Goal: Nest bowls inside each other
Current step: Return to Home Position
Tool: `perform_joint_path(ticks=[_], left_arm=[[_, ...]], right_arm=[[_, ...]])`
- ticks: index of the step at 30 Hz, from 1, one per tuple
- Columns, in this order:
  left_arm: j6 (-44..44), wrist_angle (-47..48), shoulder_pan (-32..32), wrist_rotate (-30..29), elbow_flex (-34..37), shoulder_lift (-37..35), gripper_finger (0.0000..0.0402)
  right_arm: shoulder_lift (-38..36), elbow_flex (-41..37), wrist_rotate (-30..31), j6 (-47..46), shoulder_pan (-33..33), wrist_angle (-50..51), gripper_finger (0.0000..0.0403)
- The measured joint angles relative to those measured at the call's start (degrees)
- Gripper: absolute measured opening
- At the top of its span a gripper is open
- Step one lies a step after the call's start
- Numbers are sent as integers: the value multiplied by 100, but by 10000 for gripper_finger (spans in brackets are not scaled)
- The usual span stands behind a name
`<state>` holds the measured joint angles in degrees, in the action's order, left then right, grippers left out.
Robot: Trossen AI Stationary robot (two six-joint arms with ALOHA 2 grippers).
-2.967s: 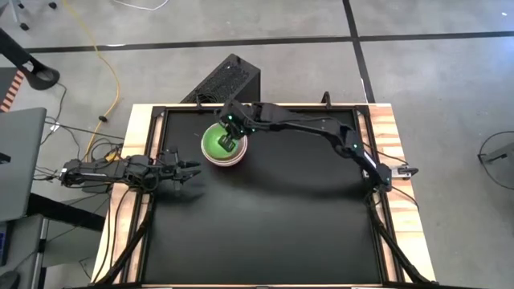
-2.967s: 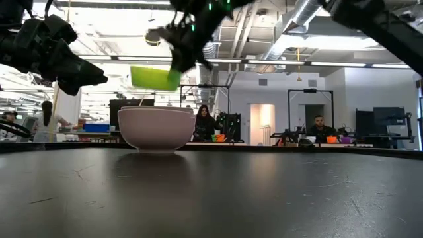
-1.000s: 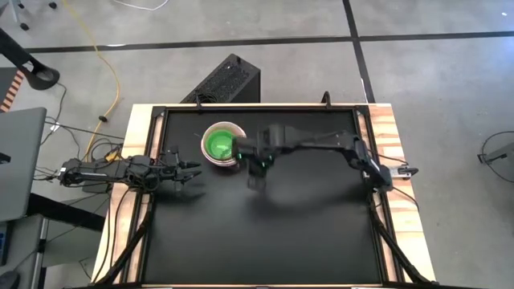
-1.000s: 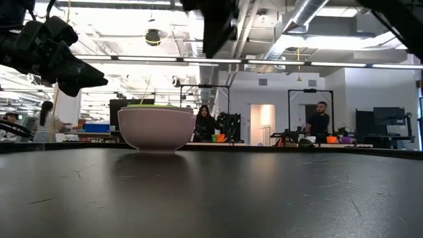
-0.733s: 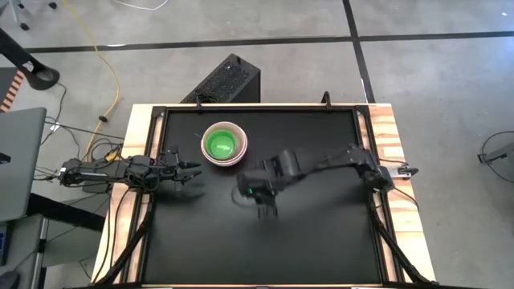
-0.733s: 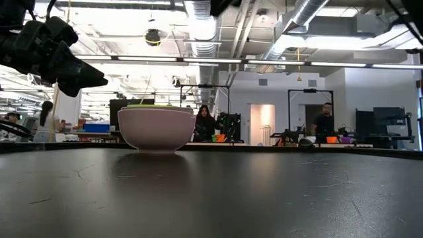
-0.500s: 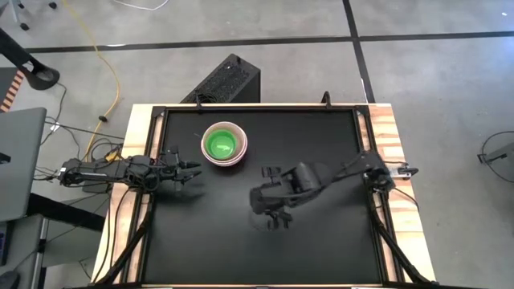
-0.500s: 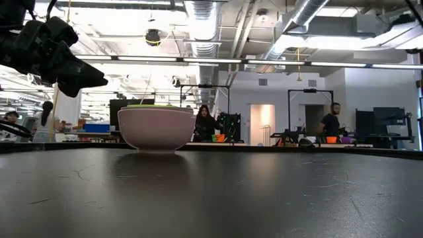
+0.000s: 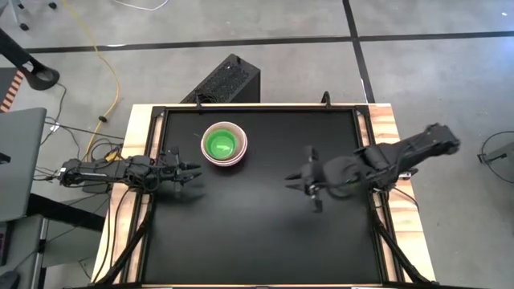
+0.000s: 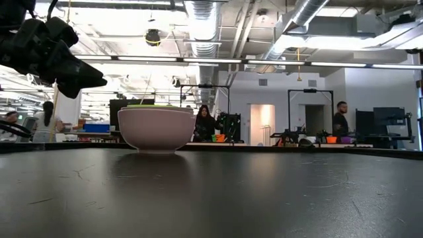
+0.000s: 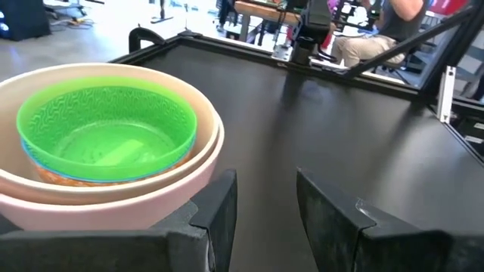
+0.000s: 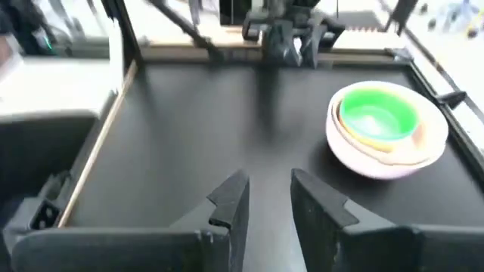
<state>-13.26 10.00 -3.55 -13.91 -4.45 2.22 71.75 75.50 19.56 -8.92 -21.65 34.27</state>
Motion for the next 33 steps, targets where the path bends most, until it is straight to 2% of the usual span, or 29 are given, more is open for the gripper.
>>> perform_joint_path(ticks=[4, 8, 11, 14, 17, 21, 26, 33], left_arm=[[7, 0, 0, -29, 0, 0, 128], [9, 0, 0, -32, 0, 0, 128], [12, 0, 0, -33, 0, 0, 128], [12, 0, 0, -35, 0, 0, 128], [12, 0, 0, -35, 0, 0, 128], [13, 0, 0, -38, 0, 2, 128], [14, 0, 0, -40, 0, 0, 128], [14, 0, 0, -41, 0, 0, 128]], right_arm=[[-1379, -2367, -280, -137, 229, -2088, 117], [-2388, -4404, -323, -388, 351, -4018, 117], [-2872, -5618, -322, -665, 385, -5047, 117], [-3235, -6489, -318, -919, 386, -5735, 117], [-3553, -7091, -316, -1091, 385, -6108, 117], [-3919, -7479, -316, -1114, 385, -6215, 117], [-4270, -7505, -314, -781, 376, -5768, 117], [-4374, -7508, -264, -425, 518, -5387, 117]])
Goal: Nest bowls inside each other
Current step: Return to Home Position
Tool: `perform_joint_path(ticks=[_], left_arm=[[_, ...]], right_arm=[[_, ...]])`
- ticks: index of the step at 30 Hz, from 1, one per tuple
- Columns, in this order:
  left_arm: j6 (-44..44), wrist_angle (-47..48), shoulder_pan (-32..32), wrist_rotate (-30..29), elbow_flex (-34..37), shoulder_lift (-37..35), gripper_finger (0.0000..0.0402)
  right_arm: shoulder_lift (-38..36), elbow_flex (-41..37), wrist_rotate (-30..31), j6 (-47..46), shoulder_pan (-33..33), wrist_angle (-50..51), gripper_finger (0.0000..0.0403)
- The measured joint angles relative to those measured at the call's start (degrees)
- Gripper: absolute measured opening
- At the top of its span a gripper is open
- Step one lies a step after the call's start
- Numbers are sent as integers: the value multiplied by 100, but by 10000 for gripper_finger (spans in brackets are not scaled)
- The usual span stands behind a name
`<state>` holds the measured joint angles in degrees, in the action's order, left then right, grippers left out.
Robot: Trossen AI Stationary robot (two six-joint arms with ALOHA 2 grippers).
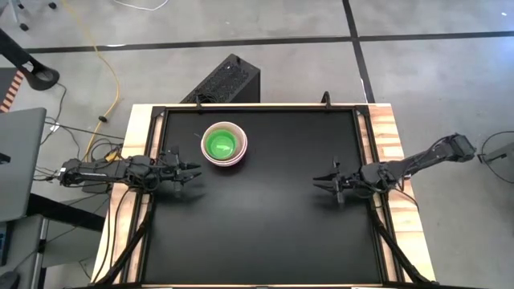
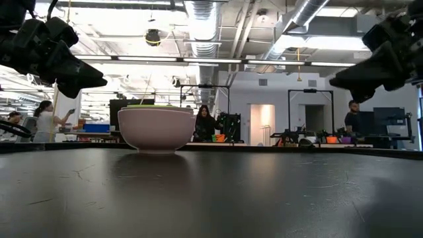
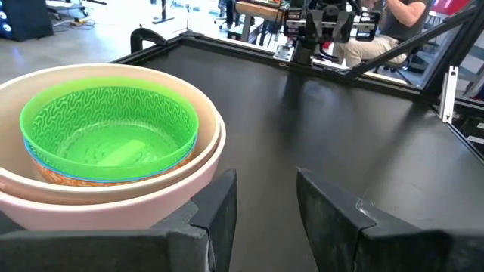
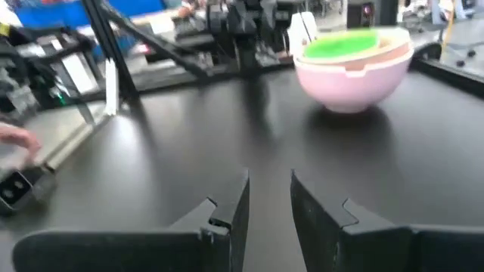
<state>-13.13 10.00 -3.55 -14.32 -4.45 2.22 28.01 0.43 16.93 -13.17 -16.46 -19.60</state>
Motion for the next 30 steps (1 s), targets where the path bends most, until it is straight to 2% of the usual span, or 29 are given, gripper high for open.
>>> perform_joint_path(ticks=[14, 30], left_arm=[[0, 0, -2, -1, 2, 0, 128], [0, 0, 0, -1, 2, 0, 128]], right_arm=[[13, -6, -26, 12, 28, 1234, 117], [13, -9, -30, 11, 28, 1496, 118]])
